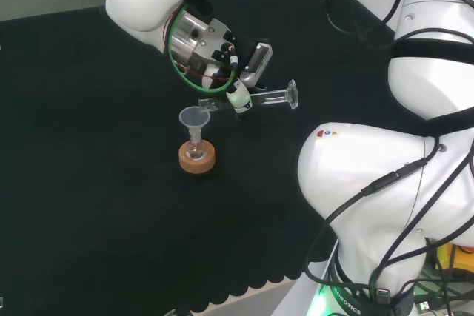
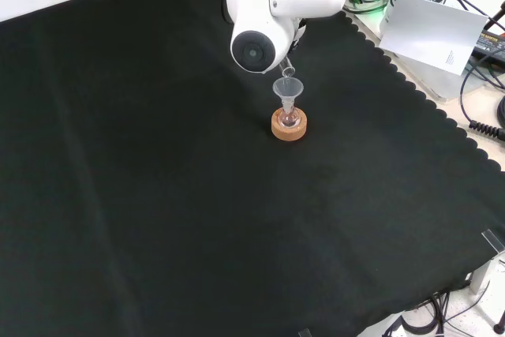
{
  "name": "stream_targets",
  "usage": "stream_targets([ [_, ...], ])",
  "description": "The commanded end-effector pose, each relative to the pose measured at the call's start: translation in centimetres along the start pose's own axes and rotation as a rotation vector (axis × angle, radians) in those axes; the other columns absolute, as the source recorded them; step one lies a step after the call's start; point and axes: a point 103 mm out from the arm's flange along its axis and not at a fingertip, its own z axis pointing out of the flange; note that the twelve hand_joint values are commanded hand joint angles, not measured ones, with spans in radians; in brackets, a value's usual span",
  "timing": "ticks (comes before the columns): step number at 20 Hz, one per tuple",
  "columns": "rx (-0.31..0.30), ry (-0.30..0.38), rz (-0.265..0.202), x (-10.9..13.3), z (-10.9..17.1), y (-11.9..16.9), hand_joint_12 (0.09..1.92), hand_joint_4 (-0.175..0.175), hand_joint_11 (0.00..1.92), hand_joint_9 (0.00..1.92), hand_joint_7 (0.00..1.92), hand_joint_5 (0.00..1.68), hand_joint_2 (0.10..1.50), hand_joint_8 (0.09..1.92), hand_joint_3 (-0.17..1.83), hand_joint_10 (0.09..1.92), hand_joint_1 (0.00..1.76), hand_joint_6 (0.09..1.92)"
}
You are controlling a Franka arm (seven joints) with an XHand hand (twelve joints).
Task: Pour the water from the graduated cylinder into the round-bottom flask.
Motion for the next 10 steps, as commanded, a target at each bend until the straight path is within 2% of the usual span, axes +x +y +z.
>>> stream_targets([
  [1, 0.01, -0.027, 0.006, 0.24, -0.19, 0.13, 0.7, -0.175, 1.28, 1.42, 1.21, 0.98, 1.12, 0.37, 0.01, 0.09, 1.15, 1.02],
  [6, 0.026, -0.046, 0.015, 0.3, -0.3, 0.1, 0.7, -0.175, 1.28, 1.42, 1.21, 0.98, 1.12, 0.36, 0.01, 0.09, 1.15, 1.02],
  [8, 0.028, -0.051, 0.021, 0.23, -0.32, 0.0, 0.69, -0.175, 1.29, 1.42, 1.08, 0.97, 1.11, 0.77, 0.01, 0.09, 1.22, 1.01],
  [10, 0.029, -0.06, 0.027, 0.23, -0.35, -0.09, 0.7, -0.175, 1.29, 1.42, 1.01, 0.96, 1.11, 0.95, 0.01, 0.09, 1.25, 1.02],
])
